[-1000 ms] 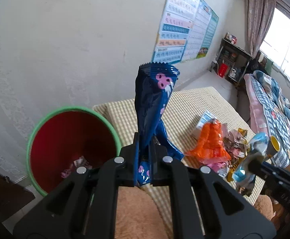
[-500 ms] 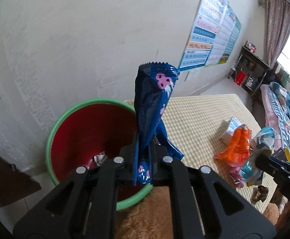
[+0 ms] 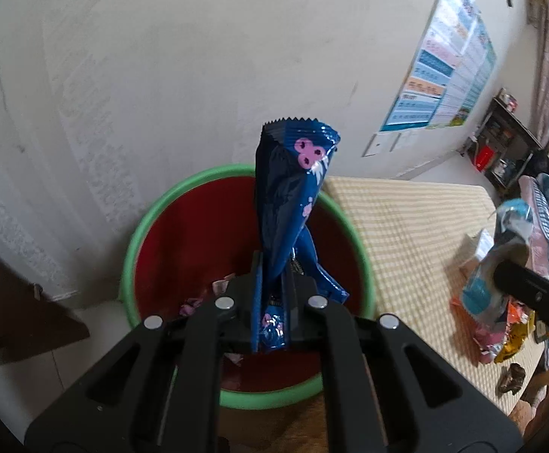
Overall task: Collect trash
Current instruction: 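Carry the Oreo packet over the bin and open the left gripper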
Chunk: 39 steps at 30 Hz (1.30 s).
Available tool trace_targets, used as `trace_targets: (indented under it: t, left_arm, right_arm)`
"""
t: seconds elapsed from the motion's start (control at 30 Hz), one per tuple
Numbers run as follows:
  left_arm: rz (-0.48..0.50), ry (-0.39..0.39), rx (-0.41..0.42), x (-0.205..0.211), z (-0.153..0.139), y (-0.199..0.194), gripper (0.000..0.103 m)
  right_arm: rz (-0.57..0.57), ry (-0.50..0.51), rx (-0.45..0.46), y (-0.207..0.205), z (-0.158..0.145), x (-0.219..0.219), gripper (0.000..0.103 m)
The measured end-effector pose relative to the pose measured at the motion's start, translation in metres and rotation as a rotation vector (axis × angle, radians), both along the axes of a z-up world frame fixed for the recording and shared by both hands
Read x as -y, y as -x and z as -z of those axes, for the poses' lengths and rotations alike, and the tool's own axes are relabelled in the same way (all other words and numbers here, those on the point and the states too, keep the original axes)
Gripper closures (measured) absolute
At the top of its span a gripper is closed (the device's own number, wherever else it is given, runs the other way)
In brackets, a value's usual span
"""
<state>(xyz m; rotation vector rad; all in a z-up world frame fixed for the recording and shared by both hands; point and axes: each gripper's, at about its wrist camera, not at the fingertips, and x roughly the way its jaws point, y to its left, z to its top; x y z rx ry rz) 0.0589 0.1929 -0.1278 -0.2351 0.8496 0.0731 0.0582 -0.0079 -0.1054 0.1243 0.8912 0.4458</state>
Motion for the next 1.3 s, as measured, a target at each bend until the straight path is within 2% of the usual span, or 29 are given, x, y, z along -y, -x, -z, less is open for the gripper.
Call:
trace_targets:
  t: [0.37, 0.73, 1.03, 1.07, 1.1, 1.13, 1.2, 1.3]
  left_arm:
    - [-0.046, 0.022, -0.054, -0.022, 0.023, -0.005, 0.096]
    - [-0.080, 0.040, -0.092, -0.038, 0.037, -0.005, 0.096]
    - [-0.098, 0.055, -0.118, -0.046, 0.047, -0.006, 0.095]
    - [-0.105, 0.053, -0.120, -0.046, 0.047, -0.006, 0.093]
    - [-0.105, 0.057, -0.119, -0.047, 0.048, -0.006, 0.086]
    - [-0.108, 0.060, -0.116, -0.048, 0.047, -0.006, 0.073]
    - [-0.121, 0.059, -0.103, -0.050, 0.045, -0.004, 0.054]
    - [-0.129, 0.061, -0.097, -0.051, 0.043, -0.004, 0.054]
  right_arm:
    - [-0.044, -0.009, -0.019, -0.027, 0.006, -0.031, 0.075]
    - [-0.093, 0.009, -0.086, -0.054, 0.032, -0.058, 0.074]
    - [-0.124, 0.023, -0.110, -0.061, 0.040, -0.074, 0.074]
    - [-0.127, 0.020, -0.106, -0.061, 0.039, -0.075, 0.070]
    - [-0.126, 0.019, -0.102, -0.062, 0.038, -0.075, 0.063]
    - [-0.123, 0.016, -0.097, -0.061, 0.037, -0.075, 0.061]
    - [-0.119, 0.009, -0.090, -0.061, 0.034, -0.073, 0.059]
    - [-0.110, -0.008, -0.076, -0.062, 0.031, -0.068, 0.054]
